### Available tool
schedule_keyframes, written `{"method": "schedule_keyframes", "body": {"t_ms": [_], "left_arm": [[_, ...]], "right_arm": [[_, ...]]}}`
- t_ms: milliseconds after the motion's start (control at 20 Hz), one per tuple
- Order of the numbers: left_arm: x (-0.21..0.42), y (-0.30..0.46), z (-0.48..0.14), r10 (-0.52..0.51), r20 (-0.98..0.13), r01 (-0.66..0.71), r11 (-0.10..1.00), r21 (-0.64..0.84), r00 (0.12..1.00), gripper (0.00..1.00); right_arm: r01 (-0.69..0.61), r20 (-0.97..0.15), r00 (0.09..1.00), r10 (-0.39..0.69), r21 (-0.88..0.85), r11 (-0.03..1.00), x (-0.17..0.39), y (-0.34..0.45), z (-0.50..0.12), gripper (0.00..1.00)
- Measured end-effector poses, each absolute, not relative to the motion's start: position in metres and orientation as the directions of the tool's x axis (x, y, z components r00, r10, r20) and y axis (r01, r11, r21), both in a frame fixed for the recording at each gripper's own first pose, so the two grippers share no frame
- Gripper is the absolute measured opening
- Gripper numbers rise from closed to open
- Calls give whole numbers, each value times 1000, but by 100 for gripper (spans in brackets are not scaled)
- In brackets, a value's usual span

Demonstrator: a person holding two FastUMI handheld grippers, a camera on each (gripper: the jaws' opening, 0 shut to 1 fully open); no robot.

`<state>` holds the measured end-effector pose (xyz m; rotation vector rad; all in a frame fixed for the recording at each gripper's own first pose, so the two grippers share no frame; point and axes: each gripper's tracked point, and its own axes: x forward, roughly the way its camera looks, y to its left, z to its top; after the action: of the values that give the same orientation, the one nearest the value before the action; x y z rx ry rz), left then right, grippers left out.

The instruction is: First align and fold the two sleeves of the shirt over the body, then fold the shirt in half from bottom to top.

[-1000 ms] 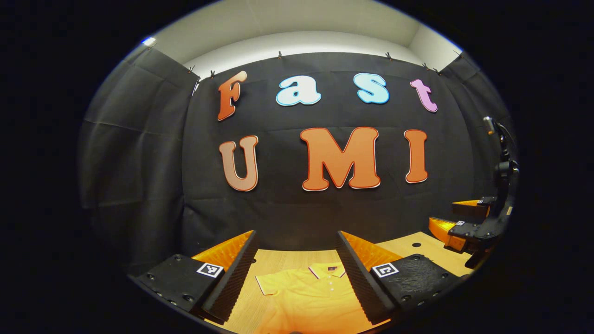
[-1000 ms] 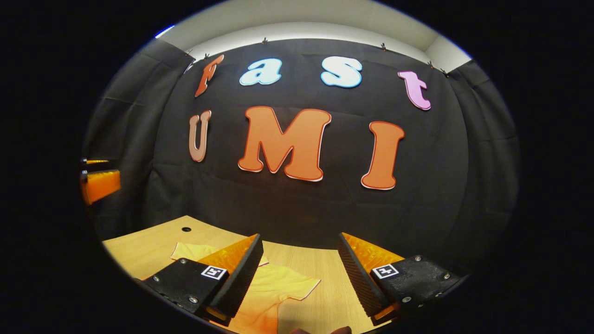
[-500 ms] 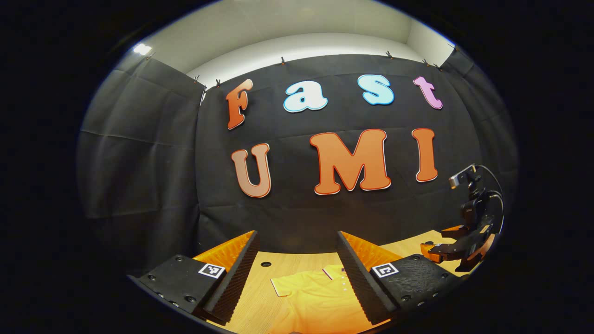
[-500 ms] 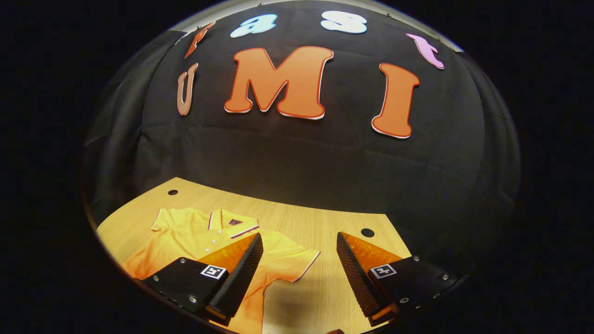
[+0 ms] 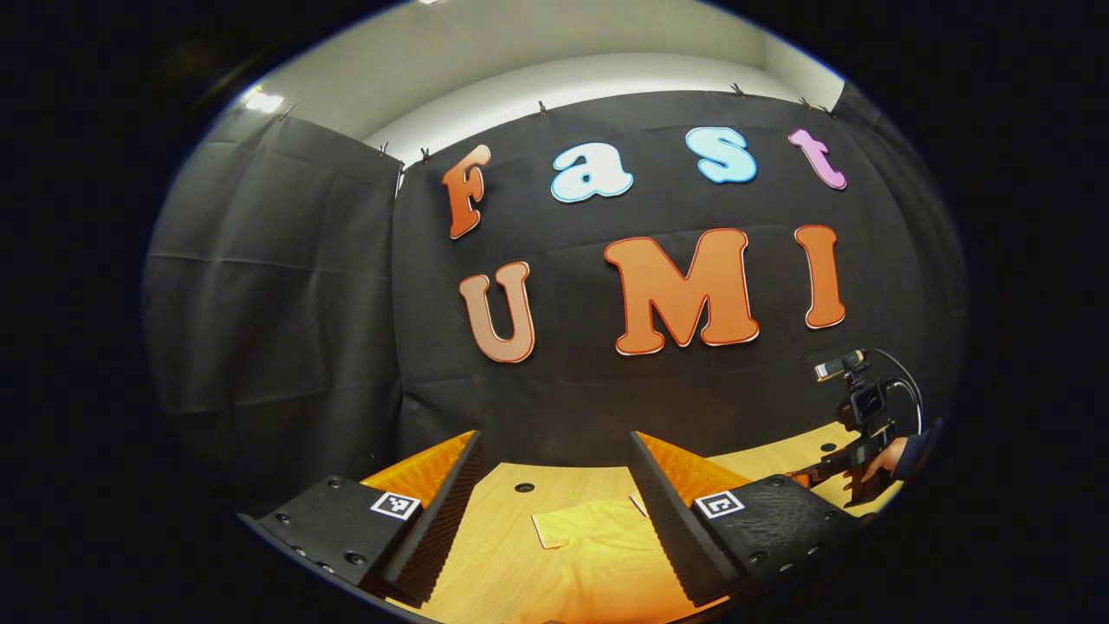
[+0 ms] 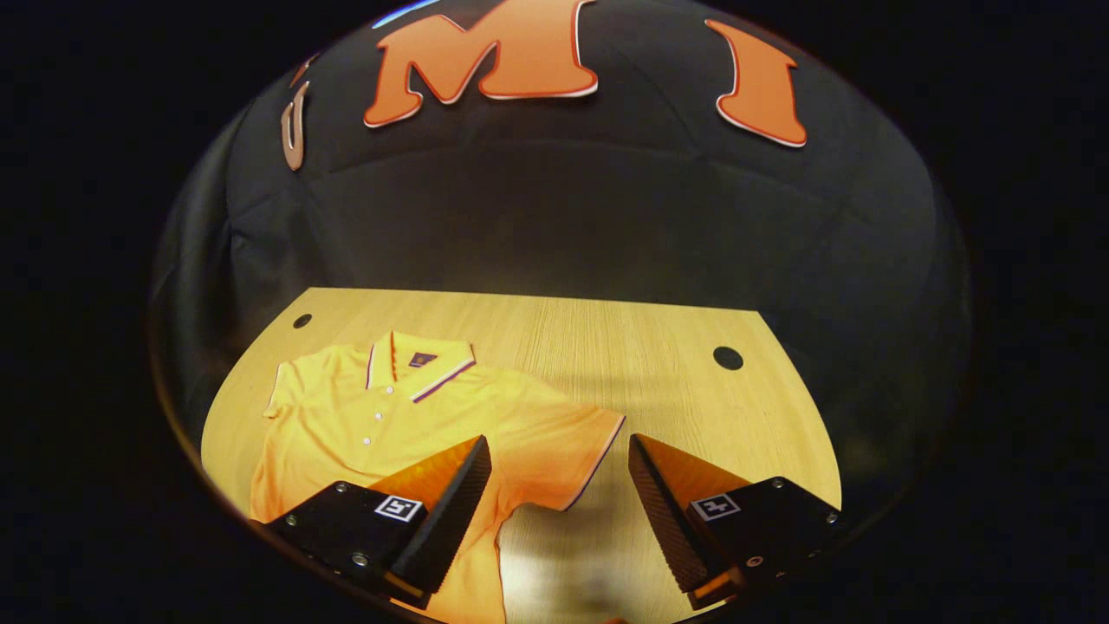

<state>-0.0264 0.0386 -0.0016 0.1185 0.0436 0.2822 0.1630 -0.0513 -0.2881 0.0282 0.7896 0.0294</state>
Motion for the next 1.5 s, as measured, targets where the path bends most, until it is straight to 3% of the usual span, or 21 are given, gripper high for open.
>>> {"method": "schedule_keyframes", "body": {"t_ms": [350, 800, 1050, 1250, 1300, 1450, 1500], "left_arm": [[-18, 43, -26, 325, -103, -307, 939, 158, 940, 99], [-16, 49, -55, 382, -207, -343, 918, 199, 901, 99], [-17, 58, -69, 399, -248, -355, 912, 203, 883, 99], [-15, 58, -76, 400, -269, -356, 913, 199, 876, 99], [-13, 58, -77, 397, -274, -354, 915, 194, 876, 99], [-14, 57, -78, 394, -278, -353, 917, 188, 876, 99], [-15, 58, -75, 397, -269, -355, 915, 192, 877, 99]], "right_arm": [[1, -866, 496, 67, 78, 997, 184, -51, -345, 96], [91, -962, 229, 150, 175, 980, 199, -50, -400, 95], [109, -984, 151, 96, 113, 988, 196, -60, -424, 93], [37, -990, 129, 55, 60, 997, 205, -51, -425, 87], [32, -991, 122, 55, 59, 998, 206, -46, -424, 68], [59, -991, 118, 60, 68, 996, 209, -38, -425, 42], [61, -991, 118, 66, 74, 995, 208, -37, -426, 21]]}}
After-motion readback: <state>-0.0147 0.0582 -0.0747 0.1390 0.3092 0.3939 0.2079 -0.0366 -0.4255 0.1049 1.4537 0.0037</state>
